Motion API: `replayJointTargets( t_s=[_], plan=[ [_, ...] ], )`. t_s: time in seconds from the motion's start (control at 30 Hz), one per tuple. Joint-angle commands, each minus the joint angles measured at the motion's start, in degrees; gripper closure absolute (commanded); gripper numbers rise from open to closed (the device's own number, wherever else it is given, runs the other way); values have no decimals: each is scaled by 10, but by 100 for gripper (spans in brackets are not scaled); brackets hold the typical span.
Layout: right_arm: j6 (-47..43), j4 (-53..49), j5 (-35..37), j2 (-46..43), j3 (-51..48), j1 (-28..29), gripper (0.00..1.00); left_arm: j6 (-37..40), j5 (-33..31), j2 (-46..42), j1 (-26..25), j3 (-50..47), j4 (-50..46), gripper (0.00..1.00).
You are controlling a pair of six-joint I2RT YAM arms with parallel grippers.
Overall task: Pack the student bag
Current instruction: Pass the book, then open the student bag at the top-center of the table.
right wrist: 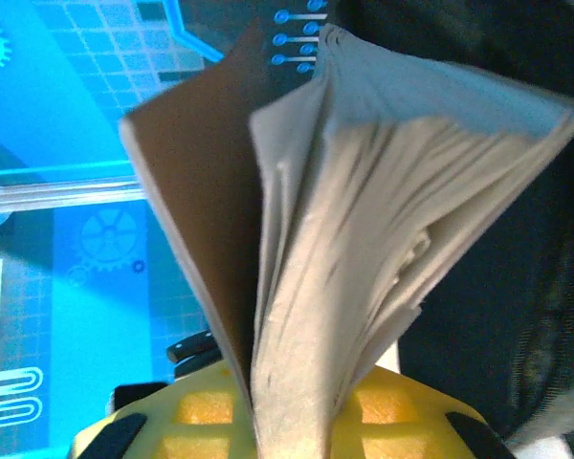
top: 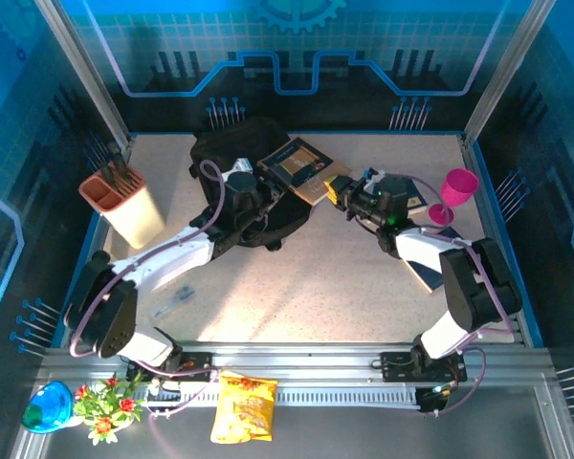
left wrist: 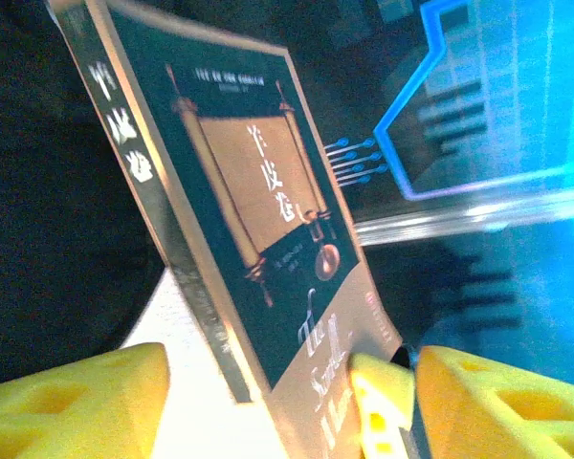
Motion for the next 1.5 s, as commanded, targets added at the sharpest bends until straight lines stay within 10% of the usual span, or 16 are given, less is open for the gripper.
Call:
replayJointTargets(
  t_s=[0.0, 0.37, 0.87, 1.47],
  plan=[
    [-65, -1, -24, -43, -8, -30, 90, 118, 33, -19, 7, 2, -112, 22],
    [-190, -145, -32, -148, -38, -127, 93, 394, 152, 102, 12, 150, -300, 23],
    [-294, -335, 28, -192, 10, -179, 93, 514, 126, 295, 15, 325, -415, 43],
    [-278, -320, 44, -154, 39, -182, 93, 553, 227, 405, 42, 444, -477, 65]
  ],
)
